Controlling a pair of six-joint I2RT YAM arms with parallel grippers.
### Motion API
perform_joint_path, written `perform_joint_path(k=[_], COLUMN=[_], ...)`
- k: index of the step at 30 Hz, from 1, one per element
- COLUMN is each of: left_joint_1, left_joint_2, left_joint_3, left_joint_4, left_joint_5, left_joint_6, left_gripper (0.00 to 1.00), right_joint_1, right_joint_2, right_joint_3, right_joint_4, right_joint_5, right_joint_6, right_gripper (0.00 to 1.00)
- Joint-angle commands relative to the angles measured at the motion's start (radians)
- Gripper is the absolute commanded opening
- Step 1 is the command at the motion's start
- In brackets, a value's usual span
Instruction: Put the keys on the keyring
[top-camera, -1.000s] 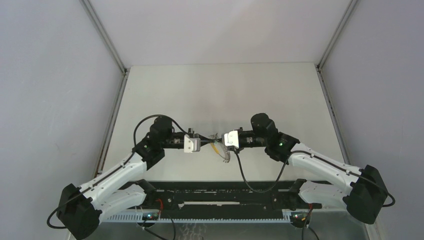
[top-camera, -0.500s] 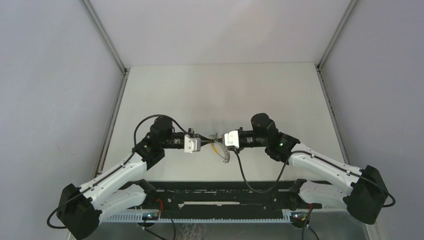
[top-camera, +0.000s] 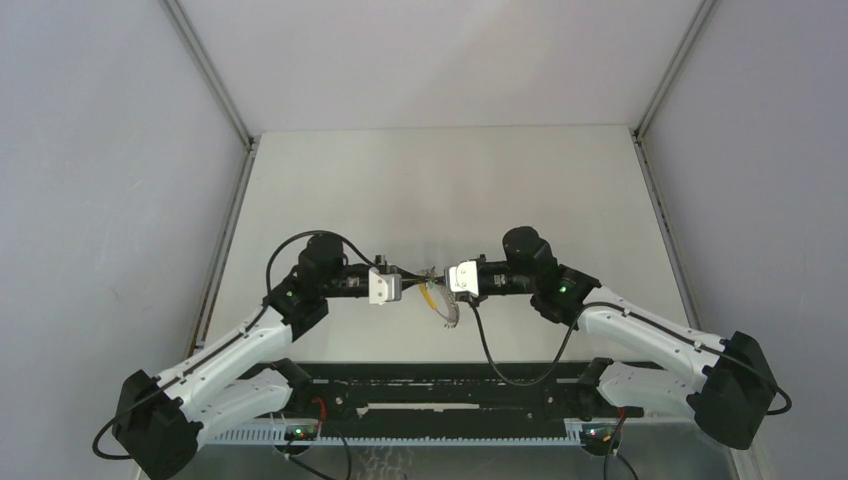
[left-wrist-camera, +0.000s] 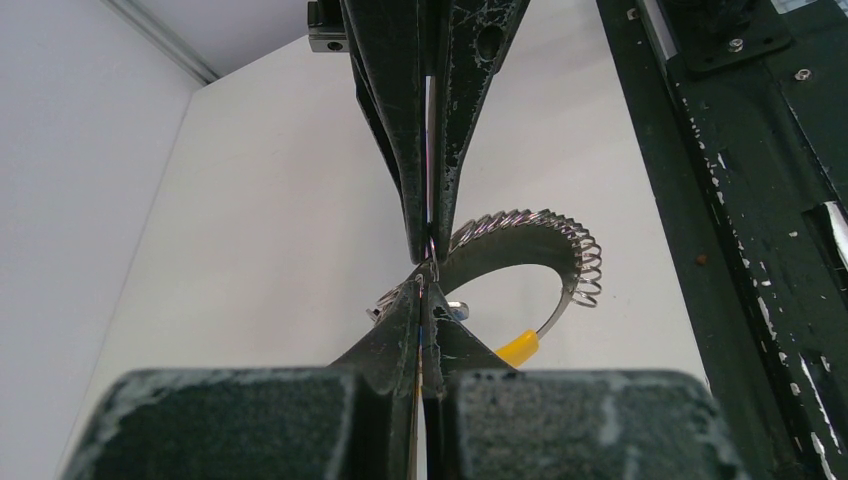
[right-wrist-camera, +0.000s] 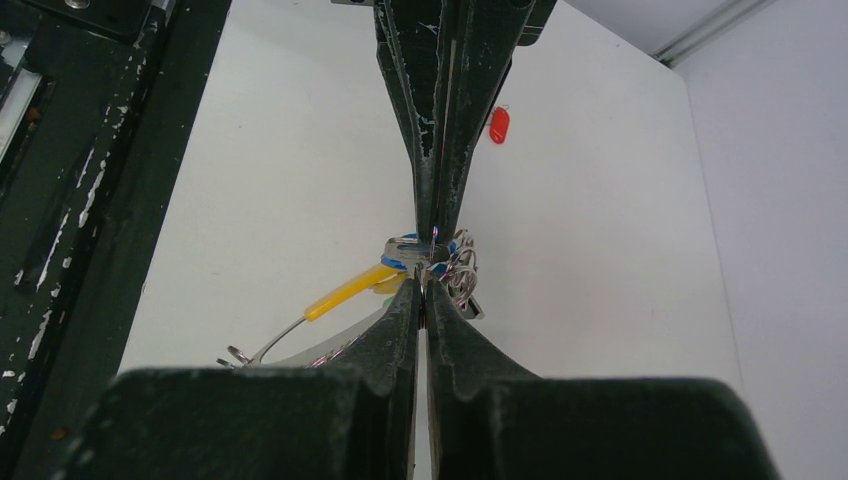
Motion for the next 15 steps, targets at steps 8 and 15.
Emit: perform_joint_path(k=[8, 15], left_joint_1=[-0.005, -0.005], left_joint_2=[-0.007, -0.002], left_joint_3=[0.067, 0.069], left_joint_4=[0.032, 0.032], left_joint_5=[0.044, 0.049], left_joint_6=[-0.013, -0.016], left_gripper=[0.0, 0.0], right_joint_1=[0.01, 0.01], right_joint_2=[-0.023, -0.025], right_joint_3=[0.046, 0.048], right_joint_4=[0.066, 0.067], right_joint_5=[0.003, 0.0], right_joint_6=[0.022, 0.025], right_gripper=[0.0, 0.0])
